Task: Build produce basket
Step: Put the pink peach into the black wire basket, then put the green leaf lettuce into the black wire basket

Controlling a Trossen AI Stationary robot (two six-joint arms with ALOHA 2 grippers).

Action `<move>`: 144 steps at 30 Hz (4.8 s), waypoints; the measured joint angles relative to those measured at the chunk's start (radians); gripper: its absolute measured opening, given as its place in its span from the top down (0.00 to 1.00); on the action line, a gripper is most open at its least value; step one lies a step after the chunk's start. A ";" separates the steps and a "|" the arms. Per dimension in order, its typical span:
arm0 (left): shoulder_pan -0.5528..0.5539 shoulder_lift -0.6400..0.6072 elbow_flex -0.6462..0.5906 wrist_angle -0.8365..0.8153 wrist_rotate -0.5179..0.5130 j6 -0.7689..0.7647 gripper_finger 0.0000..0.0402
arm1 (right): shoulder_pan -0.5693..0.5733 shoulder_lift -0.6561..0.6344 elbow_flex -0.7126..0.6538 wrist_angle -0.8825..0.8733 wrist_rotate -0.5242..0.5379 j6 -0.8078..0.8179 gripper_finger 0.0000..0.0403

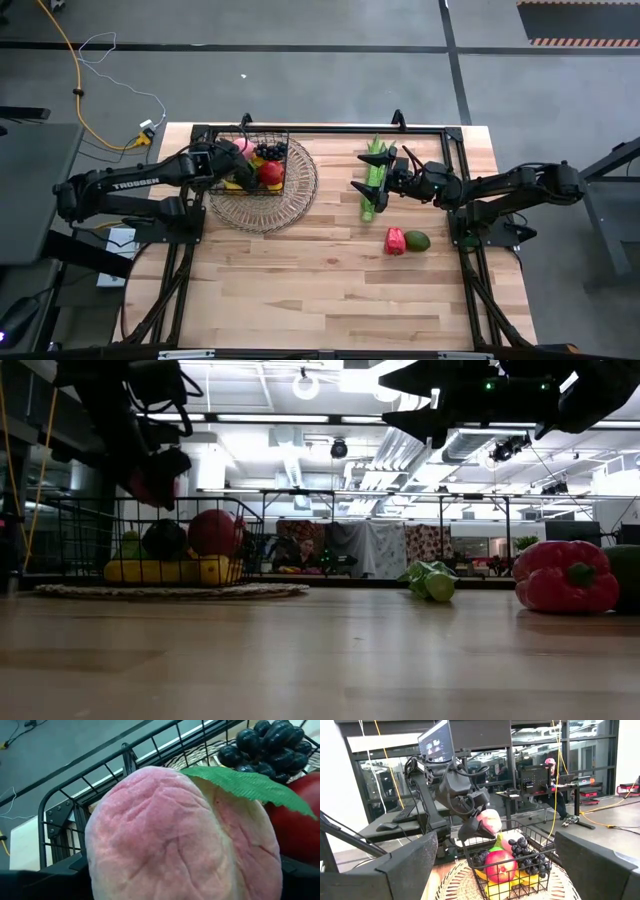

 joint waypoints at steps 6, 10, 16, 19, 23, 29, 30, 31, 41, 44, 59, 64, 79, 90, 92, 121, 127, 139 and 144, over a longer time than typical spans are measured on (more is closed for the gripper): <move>-0.030 0.024 0.000 -0.001 -0.090 -0.018 0.20 | 0.000 0.000 0.000 0.000 0.000 0.003 0.03; -0.030 0.035 0.000 -0.003 -0.105 -0.037 0.18 | 0.000 0.000 0.000 0.000 0.000 0.008 0.03; -0.030 0.035 0.000 -0.005 -0.099 -0.044 0.06 | 0.000 0.000 0.000 0.000 0.000 0.010 0.03; -0.030 0.035 0.000 -0.011 -0.082 -0.040 0.01 | 0.000 0.000 0.000 0.000 0.000 0.011 0.03; -0.030 0.032 0.000 -0.011 0.030 0.029 0.03 | 0.000 0.000 0.000 0.000 0.000 0.010 0.03; -0.032 0.027 0.057 0.008 0.147 0.068 0.02 | 0.000 0.000 0.000 0.000 0.000 0.008 0.03; -0.038 0.026 0.066 0.030 0.143 0.067 0.02 | 0.000 0.000 0.000 0.000 0.000 0.008 0.03; -0.049 0.021 0.068 0.069 0.131 0.073 0.02 | 0.000 0.000 0.000 0.001 0.000 0.008 0.03; -0.297 -0.053 -0.091 0.846 0.340 0.553 0.02 | 0.000 0.000 0.000 0.000 0.000 0.019 0.03; -0.343 -0.069 -0.145 0.989 0.465 0.618 0.02 | 0.000 0.000 0.000 -0.004 0.002 0.078 0.03; -0.355 -0.093 -0.155 1.013 0.468 0.627 0.02 | 0.023 0.154 0.524 -1.572 0.557 0.720 0.03; -0.355 -0.093 -0.156 0.974 0.434 0.612 0.02 | 0.024 0.289 0.574 -1.732 0.564 0.960 0.03; -0.355 -0.093 -0.156 0.913 0.380 0.584 0.02 | 0.006 0.531 0.539 -1.586 0.562 1.157 0.03; -0.355 -0.092 -0.156 0.918 0.380 0.584 0.02 | 0.006 0.614 0.542 -1.610 0.571 1.215 0.03; -0.355 -0.092 -0.156 0.918 0.382 0.584 0.02 | 0.006 0.625 0.542 -1.580 0.562 1.202 0.03; -0.357 -0.144 -0.156 0.841 0.388 0.586 0.02 | 0.001 0.431 0.537 -1.522 0.649 0.770 0.59; -0.357 -0.284 -0.155 0.800 0.376 0.518 0.02 | 0.002 0.304 0.471 -1.178 0.654 0.412 0.65; -0.329 -0.403 -0.340 1.170 0.430 0.553 0.02 | -0.134 0.228 0.142 -0.031 -0.133 0.089 0.65; -0.295 -0.369 -0.377 1.257 0.504 0.591 0.02 | -0.131 0.229 0.176 -0.020 -0.230 0.045 0.65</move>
